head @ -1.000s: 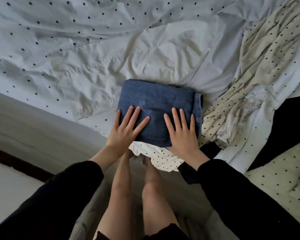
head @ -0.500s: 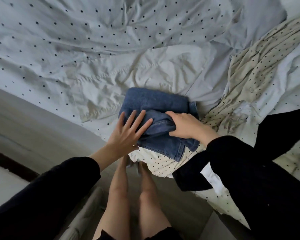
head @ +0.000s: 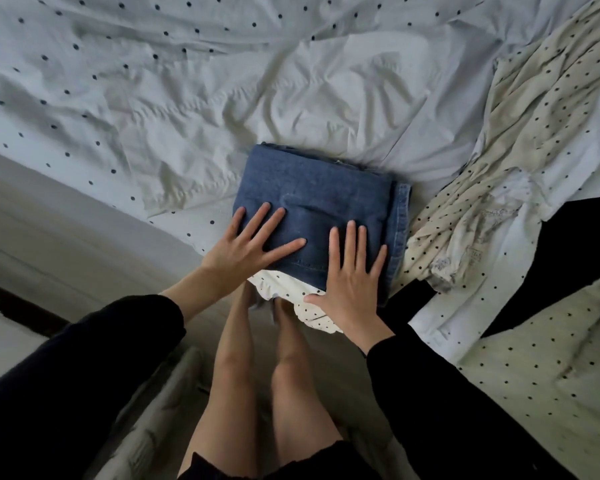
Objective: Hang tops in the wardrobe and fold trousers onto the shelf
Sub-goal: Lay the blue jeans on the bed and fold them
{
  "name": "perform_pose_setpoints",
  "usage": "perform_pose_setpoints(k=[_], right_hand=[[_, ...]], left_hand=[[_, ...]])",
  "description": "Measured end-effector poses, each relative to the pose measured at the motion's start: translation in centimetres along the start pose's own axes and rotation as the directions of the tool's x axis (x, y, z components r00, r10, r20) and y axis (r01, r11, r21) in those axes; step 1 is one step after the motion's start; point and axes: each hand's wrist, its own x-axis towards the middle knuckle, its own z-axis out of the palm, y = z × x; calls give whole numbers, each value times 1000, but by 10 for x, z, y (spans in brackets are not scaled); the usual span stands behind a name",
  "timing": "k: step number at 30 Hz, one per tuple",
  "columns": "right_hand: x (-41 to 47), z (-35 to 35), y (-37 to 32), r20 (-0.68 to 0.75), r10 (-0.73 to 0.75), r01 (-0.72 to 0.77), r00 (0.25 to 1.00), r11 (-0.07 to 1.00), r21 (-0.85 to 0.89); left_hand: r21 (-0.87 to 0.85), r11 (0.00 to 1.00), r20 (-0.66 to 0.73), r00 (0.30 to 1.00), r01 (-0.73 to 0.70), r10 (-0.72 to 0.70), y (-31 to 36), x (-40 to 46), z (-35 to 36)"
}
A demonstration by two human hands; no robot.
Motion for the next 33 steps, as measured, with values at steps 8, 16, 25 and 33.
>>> perform_pose_setpoints(k=[8,16,25,33], right_hand=[[6,-5,5,-33,21,-25,999,995,-101],[3,-1,3,-88,28,-38,996,992,-117],[10,-19,24,-139,-202,201,969,979,-26],[17,-37,36,-141,-225,236,964,969,71]], left_hand=[[-264,965,234,970,-1,65,-24,15,-47],[-272,962,450,888,37,93,-30,27,-64],[-9,973,274,937,230,-218,25,-5,-23],[-132,982,23,991,136,-134,-8,14,-21]])
